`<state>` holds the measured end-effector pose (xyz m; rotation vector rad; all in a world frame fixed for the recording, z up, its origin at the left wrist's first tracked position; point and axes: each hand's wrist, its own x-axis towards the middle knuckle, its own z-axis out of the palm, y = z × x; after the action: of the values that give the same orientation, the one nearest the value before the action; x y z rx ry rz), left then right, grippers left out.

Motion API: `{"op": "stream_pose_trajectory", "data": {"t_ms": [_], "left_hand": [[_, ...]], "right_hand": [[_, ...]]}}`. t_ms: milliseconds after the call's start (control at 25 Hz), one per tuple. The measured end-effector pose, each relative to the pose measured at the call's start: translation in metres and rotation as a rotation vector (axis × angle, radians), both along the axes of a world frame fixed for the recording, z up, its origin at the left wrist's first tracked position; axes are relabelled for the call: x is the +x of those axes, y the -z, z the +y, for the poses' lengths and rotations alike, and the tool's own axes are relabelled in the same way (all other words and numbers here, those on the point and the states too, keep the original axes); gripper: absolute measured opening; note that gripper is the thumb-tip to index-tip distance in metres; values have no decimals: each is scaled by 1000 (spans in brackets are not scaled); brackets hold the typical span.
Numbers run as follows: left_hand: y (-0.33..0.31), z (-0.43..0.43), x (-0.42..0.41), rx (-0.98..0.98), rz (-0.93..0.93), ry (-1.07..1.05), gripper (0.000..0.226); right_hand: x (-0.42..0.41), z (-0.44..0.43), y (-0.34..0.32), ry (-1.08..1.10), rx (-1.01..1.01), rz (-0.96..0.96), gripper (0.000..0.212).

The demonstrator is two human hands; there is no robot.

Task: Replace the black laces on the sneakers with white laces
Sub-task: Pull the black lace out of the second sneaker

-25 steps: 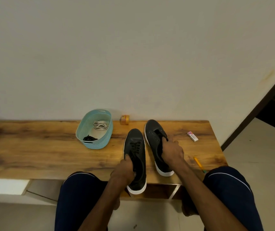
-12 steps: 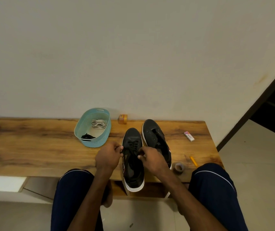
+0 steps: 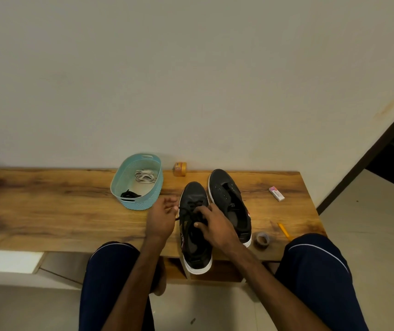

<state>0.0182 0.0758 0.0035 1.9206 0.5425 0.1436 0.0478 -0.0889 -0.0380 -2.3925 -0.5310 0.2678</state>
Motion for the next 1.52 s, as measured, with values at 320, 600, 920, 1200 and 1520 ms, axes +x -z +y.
{"op": "stream_pose_trajectory", "data": {"t_ms": [320, 600, 920, 1200, 1520], "left_hand": [[26, -13, -5, 376, 422, 222, 23], [0, -5, -6, 17, 59, 26, 5], [-6, -6, -4, -148, -58, 19, 18], [-2, -7, -2, -176, -70, 5, 23], [12, -4, 0, 37, 70, -56, 17]], "right_hand": [[1, 4, -2, 117, -47, -91, 2], [4, -4, 4, 123, 47, -13, 3], [1, 5, 0, 21, 97, -50, 47], [3, 14, -7, 76, 419, -20, 29], [11, 3, 8, 13, 34, 9, 46]]}}
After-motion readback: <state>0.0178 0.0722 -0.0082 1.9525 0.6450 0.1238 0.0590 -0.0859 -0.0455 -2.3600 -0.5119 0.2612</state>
